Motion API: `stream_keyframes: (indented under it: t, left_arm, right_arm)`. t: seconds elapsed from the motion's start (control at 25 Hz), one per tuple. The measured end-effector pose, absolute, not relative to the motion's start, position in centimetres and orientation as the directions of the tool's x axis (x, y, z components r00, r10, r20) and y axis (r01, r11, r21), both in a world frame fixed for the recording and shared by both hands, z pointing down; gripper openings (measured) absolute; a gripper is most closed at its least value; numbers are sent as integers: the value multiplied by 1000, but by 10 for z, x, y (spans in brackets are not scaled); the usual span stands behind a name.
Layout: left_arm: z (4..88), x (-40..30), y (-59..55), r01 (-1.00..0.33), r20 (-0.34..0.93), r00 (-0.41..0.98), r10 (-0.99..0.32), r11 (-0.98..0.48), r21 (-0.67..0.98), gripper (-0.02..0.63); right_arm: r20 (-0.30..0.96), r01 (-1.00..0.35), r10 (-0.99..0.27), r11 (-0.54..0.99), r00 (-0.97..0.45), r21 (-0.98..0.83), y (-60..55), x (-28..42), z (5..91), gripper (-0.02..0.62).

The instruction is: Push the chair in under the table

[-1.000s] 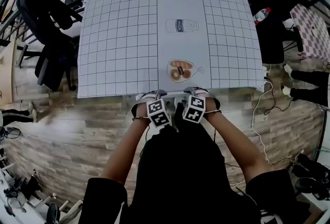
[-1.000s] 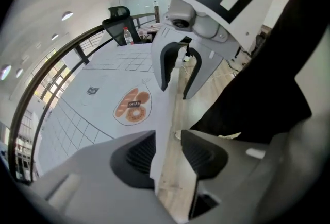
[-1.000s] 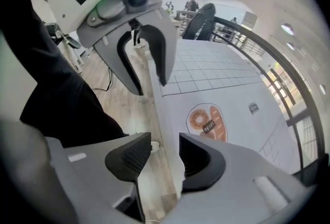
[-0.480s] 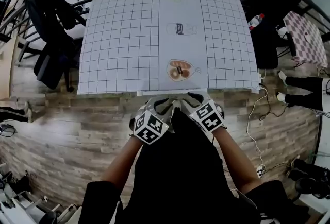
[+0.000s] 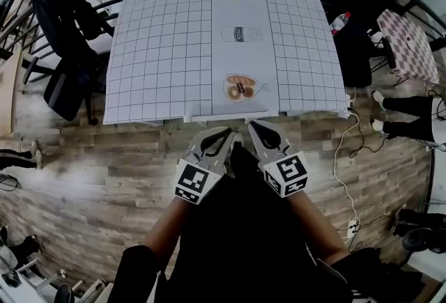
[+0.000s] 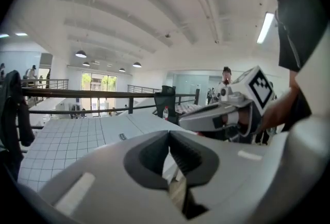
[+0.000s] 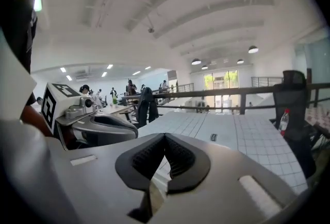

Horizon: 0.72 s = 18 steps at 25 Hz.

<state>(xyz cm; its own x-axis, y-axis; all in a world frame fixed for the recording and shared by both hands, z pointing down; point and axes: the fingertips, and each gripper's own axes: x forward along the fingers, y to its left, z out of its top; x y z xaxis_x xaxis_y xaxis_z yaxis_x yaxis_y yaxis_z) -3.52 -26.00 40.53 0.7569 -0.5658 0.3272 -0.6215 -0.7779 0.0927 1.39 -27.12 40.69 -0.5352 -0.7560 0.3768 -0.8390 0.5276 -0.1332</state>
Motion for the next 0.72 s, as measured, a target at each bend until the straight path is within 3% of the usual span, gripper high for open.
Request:
stream_keyframes:
  t: [0.12,0.32,0.72]
  left_arm:
    - [392,-43,-258,-671,275,734,-621,-725,154,11]
    - [367,-47,-244,-703,188,709,-680,-700,123,10]
    - [357,-59,-232,-751,156,659,-735,-653,97,9]
  right_arm:
    - [309,-868,-818,493,-485,-58,-263,14,384,-2]
    - [241,-893,-860,440,-450,-96,-252,12,367,-2]
    - [217,-922,-897,386,-386,-43,-246,13,365,-3]
